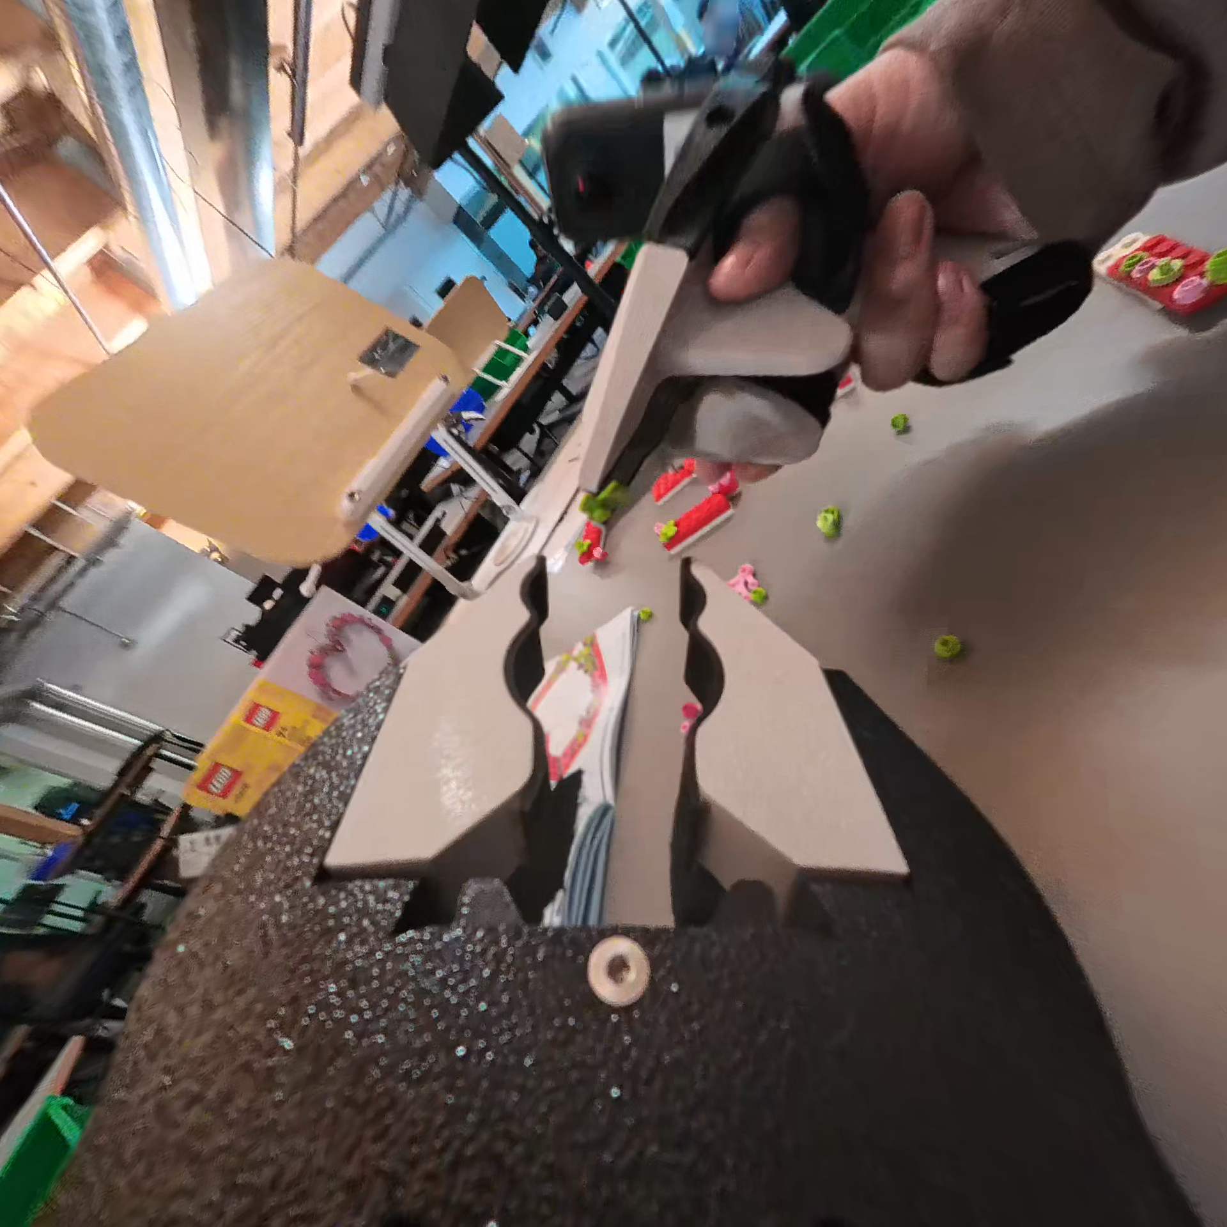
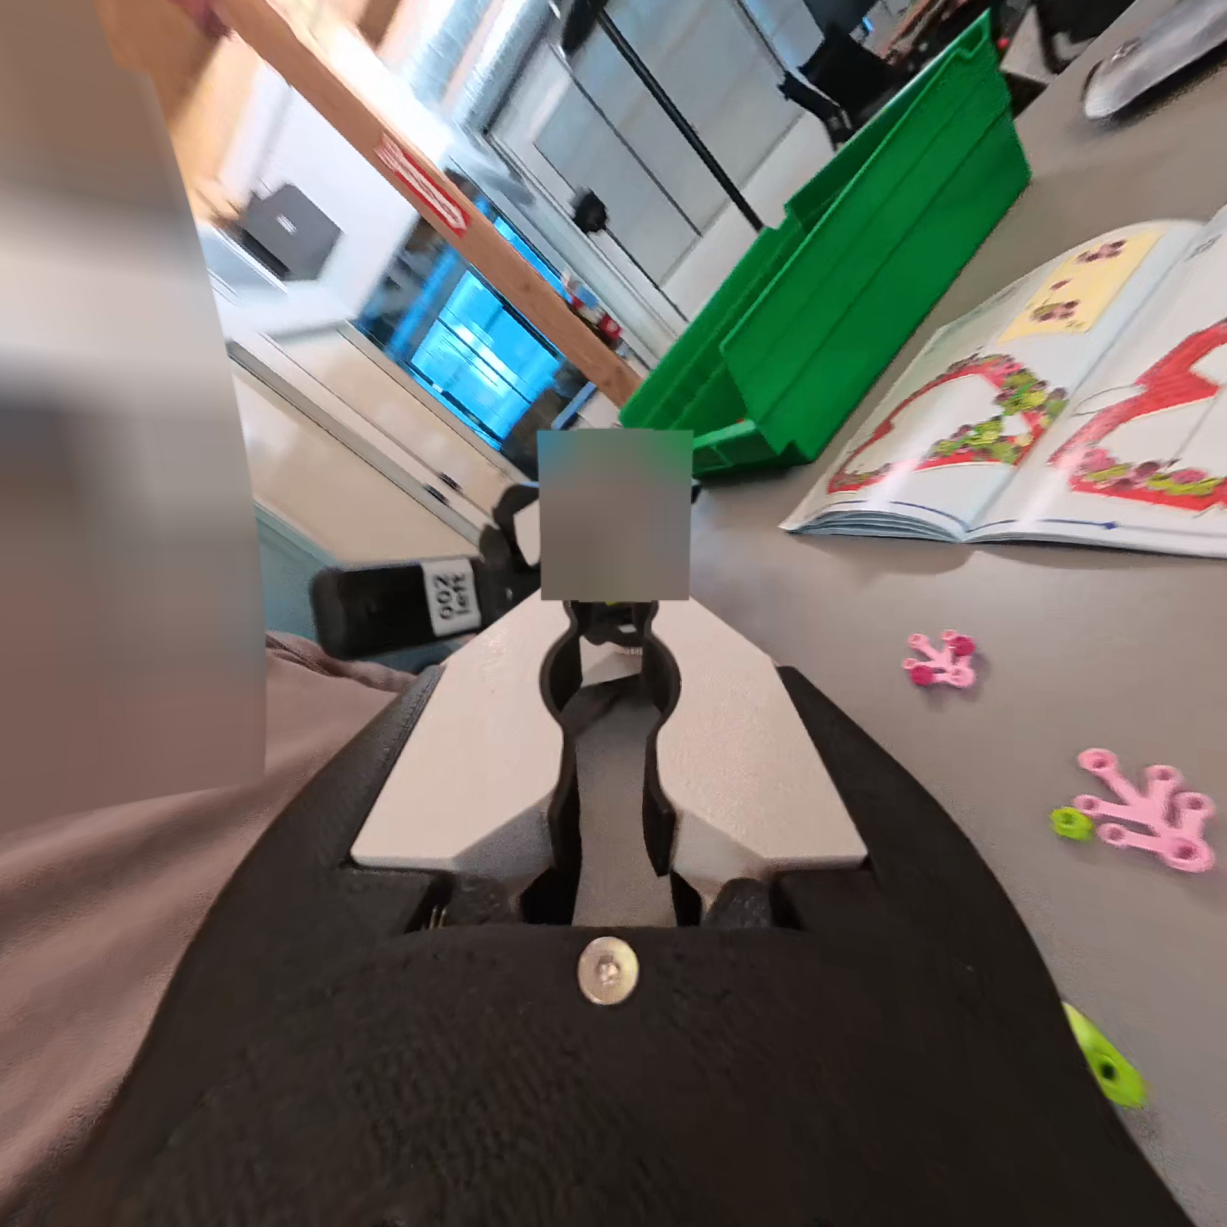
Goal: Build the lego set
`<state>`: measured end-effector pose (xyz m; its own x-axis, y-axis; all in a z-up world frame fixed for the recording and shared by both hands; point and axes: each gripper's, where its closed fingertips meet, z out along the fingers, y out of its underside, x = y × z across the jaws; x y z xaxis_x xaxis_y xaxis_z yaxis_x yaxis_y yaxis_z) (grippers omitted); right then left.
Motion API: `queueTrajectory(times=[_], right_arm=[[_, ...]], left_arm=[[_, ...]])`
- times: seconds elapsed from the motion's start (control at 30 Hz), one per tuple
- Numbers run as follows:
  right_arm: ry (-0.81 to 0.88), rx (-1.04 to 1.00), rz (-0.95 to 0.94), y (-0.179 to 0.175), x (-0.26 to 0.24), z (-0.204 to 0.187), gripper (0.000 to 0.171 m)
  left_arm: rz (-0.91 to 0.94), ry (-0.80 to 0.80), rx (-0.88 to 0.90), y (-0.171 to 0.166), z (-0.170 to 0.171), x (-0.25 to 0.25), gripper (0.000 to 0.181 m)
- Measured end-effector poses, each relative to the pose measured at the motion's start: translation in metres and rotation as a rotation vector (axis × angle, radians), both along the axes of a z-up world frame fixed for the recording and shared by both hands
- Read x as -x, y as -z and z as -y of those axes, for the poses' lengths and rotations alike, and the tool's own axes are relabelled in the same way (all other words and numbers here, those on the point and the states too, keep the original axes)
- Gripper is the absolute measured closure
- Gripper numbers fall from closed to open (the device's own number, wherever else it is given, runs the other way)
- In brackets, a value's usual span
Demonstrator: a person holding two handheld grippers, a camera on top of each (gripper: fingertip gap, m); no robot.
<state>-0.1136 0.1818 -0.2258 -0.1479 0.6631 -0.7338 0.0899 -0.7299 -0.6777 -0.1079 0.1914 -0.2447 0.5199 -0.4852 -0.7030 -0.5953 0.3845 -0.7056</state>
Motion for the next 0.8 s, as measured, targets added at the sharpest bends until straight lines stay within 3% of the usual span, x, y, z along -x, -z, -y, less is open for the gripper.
queueTrajectory(times=[0.2, 0.4, 0.53, 0.67, 0.8], right_arm=[[-0.038, 0.194, -0.124, -0.012, 0.0, 0.0, 0.166], [-0.036, 0.184, -0.118, -0.01, 0.001, 0.002, 0.164], [-0.017, 0.132, -0.093, -0.007, 0.002, 0.002, 0.159], [0.081, -0.107, 0.004, 0.003, 0.001, -0.007, 0.152], [0.074, -0.598, 0.185, 0.023, -0.003, -0.005, 0.157]], left_arm=[[0.035, 0.025, -0.125, -0.024, 0.005, -0.005, 0.16], [0.031, 0.028, -0.172, -0.028, 0.009, -0.006, 0.177], [0.013, 0.018, -0.151, -0.025, 0.008, -0.005, 0.177], [0.053, 0.003, 0.021, -0.01, 0.001, -0.001, 0.177], [0.164, 0.061, 0.359, 0.012, -0.002, -0.004, 0.177]])
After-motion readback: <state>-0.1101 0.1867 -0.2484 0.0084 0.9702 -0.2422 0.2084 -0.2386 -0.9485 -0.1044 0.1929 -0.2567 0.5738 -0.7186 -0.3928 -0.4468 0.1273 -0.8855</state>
